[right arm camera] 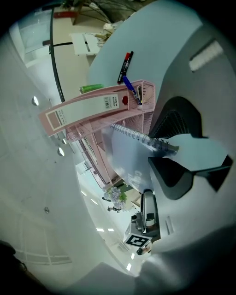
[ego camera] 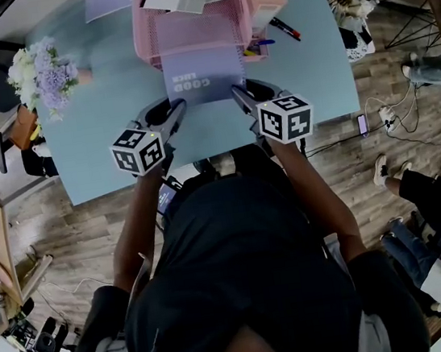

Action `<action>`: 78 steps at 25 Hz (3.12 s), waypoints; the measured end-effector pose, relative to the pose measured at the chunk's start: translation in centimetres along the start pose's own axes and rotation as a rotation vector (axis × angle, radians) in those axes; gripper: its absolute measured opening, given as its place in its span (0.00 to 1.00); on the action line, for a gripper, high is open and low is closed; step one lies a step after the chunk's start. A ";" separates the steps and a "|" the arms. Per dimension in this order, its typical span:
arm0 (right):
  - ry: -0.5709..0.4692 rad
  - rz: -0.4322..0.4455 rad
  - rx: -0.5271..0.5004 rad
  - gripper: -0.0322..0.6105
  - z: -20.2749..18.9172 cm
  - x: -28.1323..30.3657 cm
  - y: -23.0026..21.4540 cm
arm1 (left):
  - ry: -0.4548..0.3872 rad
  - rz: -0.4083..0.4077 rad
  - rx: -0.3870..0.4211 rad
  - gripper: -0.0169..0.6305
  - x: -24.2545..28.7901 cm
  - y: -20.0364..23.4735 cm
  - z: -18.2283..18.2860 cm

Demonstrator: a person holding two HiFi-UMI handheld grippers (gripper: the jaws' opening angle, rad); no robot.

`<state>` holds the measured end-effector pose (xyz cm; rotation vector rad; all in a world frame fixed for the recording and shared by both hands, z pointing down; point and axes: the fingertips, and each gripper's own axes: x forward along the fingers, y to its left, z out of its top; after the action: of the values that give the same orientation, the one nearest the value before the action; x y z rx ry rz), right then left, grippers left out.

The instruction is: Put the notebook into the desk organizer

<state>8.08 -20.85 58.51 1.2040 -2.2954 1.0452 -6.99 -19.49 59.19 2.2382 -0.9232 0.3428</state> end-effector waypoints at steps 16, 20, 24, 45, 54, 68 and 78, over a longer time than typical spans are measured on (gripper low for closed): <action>0.020 0.009 0.061 0.24 0.8 2.7 -1.8 | 0.010 0.044 -0.023 0.29 2.0 2.4 0.5; 0.007 0.041 0.145 0.22 1.2 3.2 -2.0 | 0.003 0.061 -0.025 0.29 2.1 3.1 0.9; -0.012 0.074 0.236 0.20 1.9 3.7 -2.3 | -0.019 0.072 -0.035 0.29 2.6 3.8 1.8; -0.072 0.187 0.595 0.15 4.7 6.0 -2.3 | -0.076 0.073 -0.002 0.31 1.9 6.0 4.0; -0.112 0.094 0.507 0.31 4.2 3.6 -2.5 | -0.084 0.107 0.010 0.36 -1.3 6.5 3.2; -0.318 0.082 0.346 0.32 5.9 -5.1 2.3 | -0.196 0.071 0.098 0.37 -8.8 3.6 5.1; -0.549 0.013 0.034 0.25 9.1 -14.3 7.9 | -0.290 0.041 0.206 0.37 -16.0 -1.0 6.8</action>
<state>10.28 -16.69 40.46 1.6554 -2.6906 0.8327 -17.80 -15.25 46.22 2.5062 -1.1283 0.1379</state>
